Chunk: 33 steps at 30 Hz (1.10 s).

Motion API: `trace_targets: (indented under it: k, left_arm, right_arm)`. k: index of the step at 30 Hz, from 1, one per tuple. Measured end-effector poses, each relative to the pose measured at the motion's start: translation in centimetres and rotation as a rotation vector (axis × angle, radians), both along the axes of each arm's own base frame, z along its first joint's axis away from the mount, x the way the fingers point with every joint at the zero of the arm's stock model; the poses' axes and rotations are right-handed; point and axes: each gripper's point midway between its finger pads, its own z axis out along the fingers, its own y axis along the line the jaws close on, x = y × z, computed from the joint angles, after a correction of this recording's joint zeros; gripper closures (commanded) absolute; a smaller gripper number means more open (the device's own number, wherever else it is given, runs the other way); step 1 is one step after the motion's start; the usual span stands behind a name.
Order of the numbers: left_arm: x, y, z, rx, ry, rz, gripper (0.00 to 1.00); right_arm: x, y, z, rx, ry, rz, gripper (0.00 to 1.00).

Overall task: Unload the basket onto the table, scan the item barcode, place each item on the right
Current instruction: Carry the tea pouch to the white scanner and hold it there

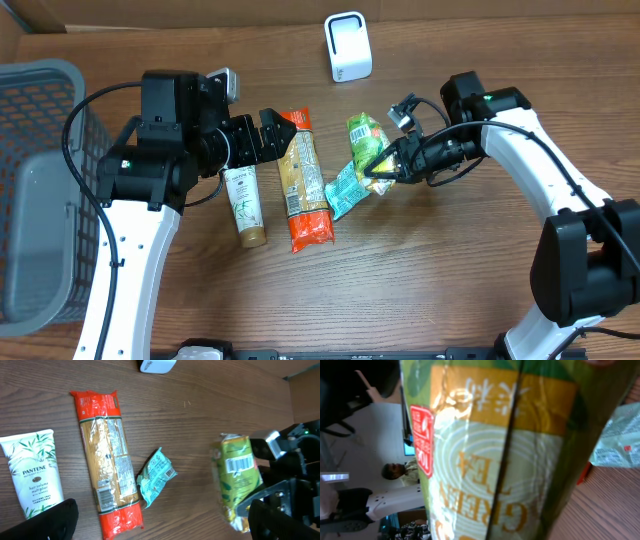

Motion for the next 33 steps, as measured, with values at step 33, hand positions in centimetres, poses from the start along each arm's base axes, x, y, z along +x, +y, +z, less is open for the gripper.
trace_targets:
  k: [33]
  left_arm:
    - [0.0,0.0,-0.1,0.0,0.003,0.0,0.0]
  right_arm:
    - [27.0,-2.8,9.0,-1.0,-1.224,-0.577,0.96]
